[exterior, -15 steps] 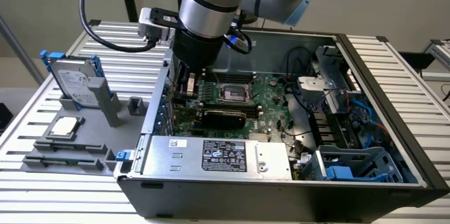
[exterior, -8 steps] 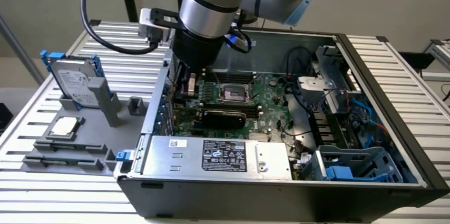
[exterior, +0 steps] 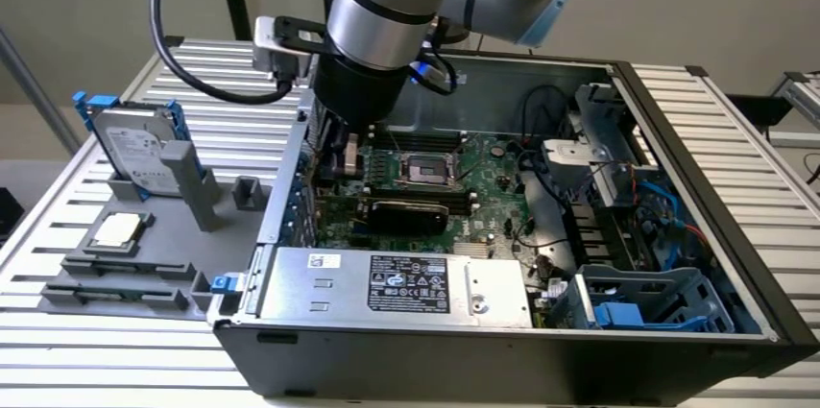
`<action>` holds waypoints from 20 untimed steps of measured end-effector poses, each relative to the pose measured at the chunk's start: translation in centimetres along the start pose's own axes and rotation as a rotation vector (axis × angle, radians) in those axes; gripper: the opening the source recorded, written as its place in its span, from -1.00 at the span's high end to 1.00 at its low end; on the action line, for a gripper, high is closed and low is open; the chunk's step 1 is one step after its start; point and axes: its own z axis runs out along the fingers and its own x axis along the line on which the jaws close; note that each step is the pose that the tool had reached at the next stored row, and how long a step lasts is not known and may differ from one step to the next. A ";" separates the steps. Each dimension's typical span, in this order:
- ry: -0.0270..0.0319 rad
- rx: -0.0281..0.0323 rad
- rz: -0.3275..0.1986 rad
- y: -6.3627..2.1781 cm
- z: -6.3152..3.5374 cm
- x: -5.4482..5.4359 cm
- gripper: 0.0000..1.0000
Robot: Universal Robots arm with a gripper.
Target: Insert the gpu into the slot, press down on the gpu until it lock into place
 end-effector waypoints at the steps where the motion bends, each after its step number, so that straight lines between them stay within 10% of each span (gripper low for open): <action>1: 0.0019 -0.0014 -0.007 0.00 0.00 0.0 0.79; 20: 0.0144 -0.0205 -0.061 -0.27 -0.14 1.0 0.79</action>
